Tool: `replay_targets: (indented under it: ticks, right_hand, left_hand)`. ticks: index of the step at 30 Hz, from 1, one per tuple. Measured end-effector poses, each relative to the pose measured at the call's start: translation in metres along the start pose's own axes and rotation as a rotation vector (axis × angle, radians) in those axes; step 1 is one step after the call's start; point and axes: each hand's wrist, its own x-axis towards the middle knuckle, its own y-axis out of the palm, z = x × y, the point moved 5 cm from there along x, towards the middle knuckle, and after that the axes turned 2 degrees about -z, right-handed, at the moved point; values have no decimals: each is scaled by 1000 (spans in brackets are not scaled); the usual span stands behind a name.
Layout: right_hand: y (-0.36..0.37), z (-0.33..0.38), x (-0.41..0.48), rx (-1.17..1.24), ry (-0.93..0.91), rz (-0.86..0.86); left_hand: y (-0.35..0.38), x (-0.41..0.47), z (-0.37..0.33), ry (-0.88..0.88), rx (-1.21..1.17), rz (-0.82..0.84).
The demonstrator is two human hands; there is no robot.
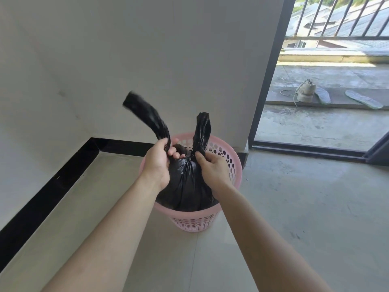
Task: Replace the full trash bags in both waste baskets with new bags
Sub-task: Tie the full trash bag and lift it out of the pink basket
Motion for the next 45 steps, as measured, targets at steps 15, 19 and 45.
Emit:
replay_targets:
  ticks: [15,19,45]
  right_hand:
    - [5,37,8,-587,-493,454]
    - [-2,40,9,-621,-366,568]
    - [-10,62,25,1140,284,103]
  left_hand:
    - [-9,-1,-24,-57,335,279]
    - [-3,-18,-28,-99,352,532]
    - [4,-27,-5,-285,472,556]
